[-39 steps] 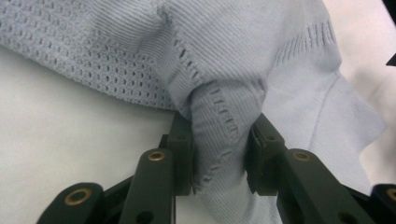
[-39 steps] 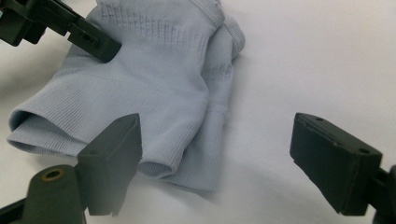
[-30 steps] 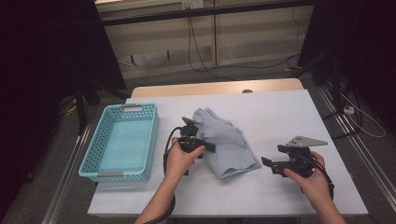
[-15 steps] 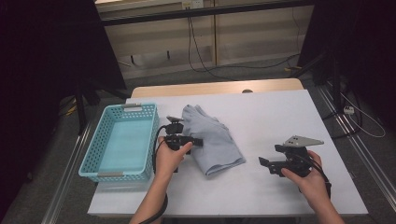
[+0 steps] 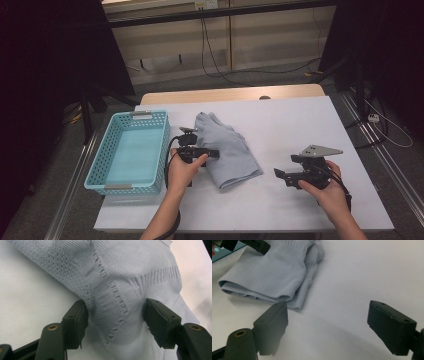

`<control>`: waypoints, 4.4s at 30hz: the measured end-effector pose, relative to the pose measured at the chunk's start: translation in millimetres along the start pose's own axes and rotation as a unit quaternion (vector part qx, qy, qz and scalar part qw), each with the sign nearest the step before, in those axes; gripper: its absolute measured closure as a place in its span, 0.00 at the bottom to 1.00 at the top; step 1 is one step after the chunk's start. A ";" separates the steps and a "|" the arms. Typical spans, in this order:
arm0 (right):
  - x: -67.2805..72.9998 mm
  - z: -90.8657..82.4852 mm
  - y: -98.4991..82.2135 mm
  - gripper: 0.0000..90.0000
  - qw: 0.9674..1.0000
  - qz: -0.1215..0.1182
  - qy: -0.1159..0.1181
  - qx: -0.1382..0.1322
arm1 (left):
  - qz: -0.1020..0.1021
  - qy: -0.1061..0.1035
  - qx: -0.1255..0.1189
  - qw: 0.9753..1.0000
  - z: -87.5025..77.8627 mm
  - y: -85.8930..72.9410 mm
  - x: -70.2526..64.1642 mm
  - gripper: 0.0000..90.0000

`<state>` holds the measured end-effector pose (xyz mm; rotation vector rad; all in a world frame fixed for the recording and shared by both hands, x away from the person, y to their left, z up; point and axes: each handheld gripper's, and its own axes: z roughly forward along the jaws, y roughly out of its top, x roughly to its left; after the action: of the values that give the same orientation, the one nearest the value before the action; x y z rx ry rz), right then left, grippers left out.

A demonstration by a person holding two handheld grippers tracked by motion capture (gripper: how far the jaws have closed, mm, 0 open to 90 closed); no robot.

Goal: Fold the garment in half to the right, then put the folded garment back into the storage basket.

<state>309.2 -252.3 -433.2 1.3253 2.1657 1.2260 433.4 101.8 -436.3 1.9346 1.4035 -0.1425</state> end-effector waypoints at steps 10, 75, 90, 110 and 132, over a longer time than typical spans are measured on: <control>-0.1 0.2 0.7 0.19 1.000 -0.003 0.003 -0.003 | 0.001 -0.002 -0.003 1.000 1.3 -0.5 0.0 0.37; 4.6 -8.1 -6.5 0.17 1.000 0.000 0.012 -0.012 | 0.082 0.062 0.139 0.985 -32.7 73.7 -31.1 0.74; 6.0 -7.2 -6.2 0.16 1.000 -0.005 0.018 -0.009 | 0.138 0.112 0.178 0.968 -50.7 91.2 -40.8 0.74; 5.2 -8.6 -5.3 0.16 1.000 -0.006 0.018 -0.012 | 0.165 0.148 0.199 0.955 -70.6 115.6 -47.5 0.75; 5.6 -8.6 -5.2 0.16 1.000 -0.007 0.018 -0.012 | 0.176 0.173 0.188 0.951 -108.8 144.4 -50.0 0.75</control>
<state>297.8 -252.9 -431.5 1.2853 2.1754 1.2756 503.6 109.2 -262.5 2.5981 1.2829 0.1142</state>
